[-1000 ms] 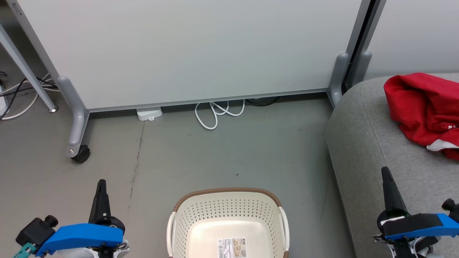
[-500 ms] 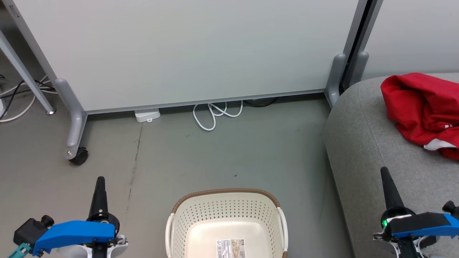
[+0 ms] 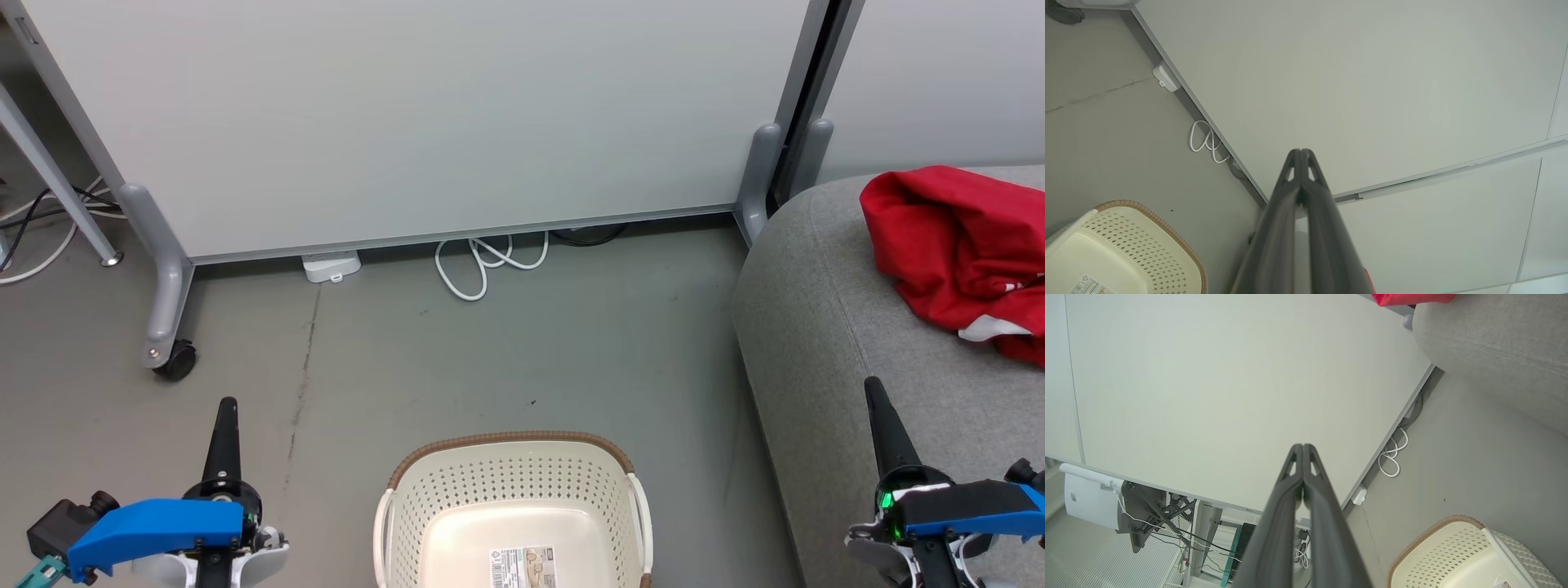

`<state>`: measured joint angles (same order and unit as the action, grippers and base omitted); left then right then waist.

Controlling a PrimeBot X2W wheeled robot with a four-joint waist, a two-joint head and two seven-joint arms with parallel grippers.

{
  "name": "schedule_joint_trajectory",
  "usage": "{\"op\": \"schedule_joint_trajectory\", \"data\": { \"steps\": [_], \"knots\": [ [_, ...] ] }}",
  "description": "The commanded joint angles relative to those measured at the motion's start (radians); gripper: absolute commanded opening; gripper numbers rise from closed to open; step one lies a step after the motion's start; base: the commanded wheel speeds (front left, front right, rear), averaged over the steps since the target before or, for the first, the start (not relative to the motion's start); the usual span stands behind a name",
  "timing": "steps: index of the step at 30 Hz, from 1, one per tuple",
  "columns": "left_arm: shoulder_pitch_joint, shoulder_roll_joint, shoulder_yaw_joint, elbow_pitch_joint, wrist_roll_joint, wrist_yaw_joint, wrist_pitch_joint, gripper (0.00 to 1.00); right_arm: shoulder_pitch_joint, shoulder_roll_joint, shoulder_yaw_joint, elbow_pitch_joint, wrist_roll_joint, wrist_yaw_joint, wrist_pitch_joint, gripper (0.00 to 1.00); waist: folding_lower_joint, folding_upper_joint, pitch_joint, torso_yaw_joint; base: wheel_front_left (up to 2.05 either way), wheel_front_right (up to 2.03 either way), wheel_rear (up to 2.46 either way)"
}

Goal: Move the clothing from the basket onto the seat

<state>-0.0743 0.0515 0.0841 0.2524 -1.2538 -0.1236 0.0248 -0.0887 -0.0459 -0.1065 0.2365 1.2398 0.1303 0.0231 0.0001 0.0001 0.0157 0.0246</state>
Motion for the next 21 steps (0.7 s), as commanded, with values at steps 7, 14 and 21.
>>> {"op": "schedule_joint_trajectory", "data": {
  "steps": [7, 14, 21],
  "knots": [
    [-0.024, 0.0, 0.011, -0.009, -0.08, -0.007, 0.021, 0.0, -0.02, -0.006, -0.004, -0.002, 0.086, 0.001, 0.022, 0.0, -0.0001, -0.0001, -0.002, -0.004, 0.0, 0.0, 0.0],
    [-0.028, 0.0, 0.016, -0.01, -0.139, -0.008, 0.036, 0.0, -0.022, -0.006, -0.005, 0.001, 0.148, 0.001, 0.037, 0.0, -0.0001, -0.0001, -0.004, -0.008, 0.0, 0.0, 0.0],
    [-0.032, -0.001, 0.02, -0.01, -0.194, -0.009, 0.051, 0.0, -0.023, -0.006, -0.006, 0.003, 0.205, 0.001, 0.051, 0.0, -0.0001, -0.0001, -0.006, -0.012, 0.0, 0.0, 0.0]
  ]
}}
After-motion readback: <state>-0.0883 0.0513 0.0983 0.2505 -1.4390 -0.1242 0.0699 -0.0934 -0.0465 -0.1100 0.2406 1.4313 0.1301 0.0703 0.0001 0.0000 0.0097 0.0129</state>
